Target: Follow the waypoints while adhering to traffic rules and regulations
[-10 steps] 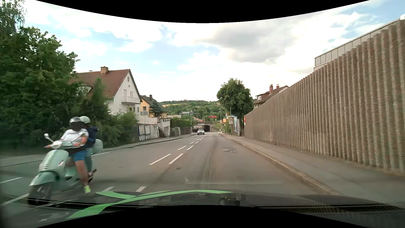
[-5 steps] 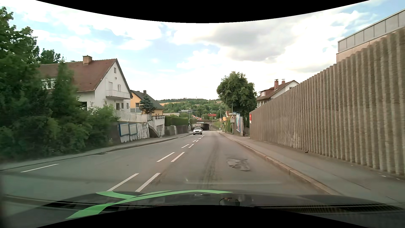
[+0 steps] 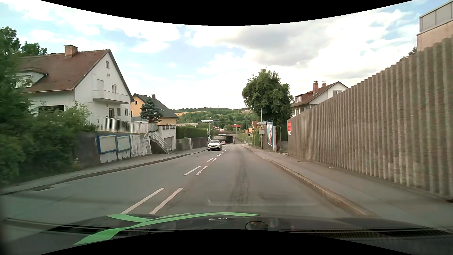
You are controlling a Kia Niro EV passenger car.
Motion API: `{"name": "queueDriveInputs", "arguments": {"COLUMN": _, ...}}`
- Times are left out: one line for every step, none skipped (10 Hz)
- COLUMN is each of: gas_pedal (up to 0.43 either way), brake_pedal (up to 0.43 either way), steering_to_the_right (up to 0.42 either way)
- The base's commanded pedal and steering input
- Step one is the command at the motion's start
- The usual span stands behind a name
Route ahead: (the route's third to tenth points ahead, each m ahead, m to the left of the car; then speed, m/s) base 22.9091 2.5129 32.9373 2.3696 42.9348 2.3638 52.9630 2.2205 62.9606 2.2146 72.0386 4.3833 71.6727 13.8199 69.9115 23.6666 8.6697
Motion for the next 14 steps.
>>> {"name": "queueDriveInputs", "arguments": {"gas_pedal": 0.02, "brake_pedal": 0.0, "steering_to_the_right": 0.003}}
{"name": "queueDriveInputs", "arguments": {"gas_pedal": 0.0, "brake_pedal": 0.0, "steering_to_the_right": 0.003}}
{"name": "queueDriveInputs", "arguments": {"gas_pedal": 0.008, "brake_pedal": 0.0, "steering_to_the_right": 0.003}}
{"name": "queueDriveInputs", "arguments": {"gas_pedal": 0.0, "brake_pedal": 0.0, "steering_to_the_right": 0.003}}
{"name": "queueDriveInputs", "arguments": {"gas_pedal": 0.0, "brake_pedal": 0.0, "steering_to_the_right": 0.001}}
{"name": "queueDriveInputs", "arguments": {"gas_pedal": 0.0, "brake_pedal": 0.0, "steering_to_the_right": 0.0}}
{"name": "queueDriveInputs", "arguments": {"gas_pedal": 0.0, "brake_pedal": 0.0, "steering_to_the_right": -0.001}}
{"name": "queueDriveInputs", "arguments": {"gas_pedal": 0.0, "brake_pedal": 0.0, "steering_to_the_right": -0.005}}
{"name": "queueDriveInputs", "arguments": {"gas_pedal": 0.0, "brake_pedal": 0.0, "steering_to_the_right": -0.007}}
{"name": "queueDriveInputs", "arguments": {"gas_pedal": 0.0, "brake_pedal": 0.0, "steering_to_the_right": -0.007}}
{"name": "queueDriveInputs", "arguments": {"gas_pedal": 0.0, "brake_pedal": 0.0, "steering_to_the_right": -0.007}}
{"name": "queueDriveInputs", "arguments": {"gas_pedal": 0.0, "brake_pedal": 0.012, "steering_to_the_right": -0.006}}
{"name": "queueDriveInputs", "arguments": {"gas_pedal": 0.0, "brake_pedal": 0.128, "steering_to_the_right": -0.006}}
{"name": "queueDriveInputs", "arguments": {"gas_pedal": 0.0, "brake_pedal": 0.159, "steering_to_the_right": -0.006}}
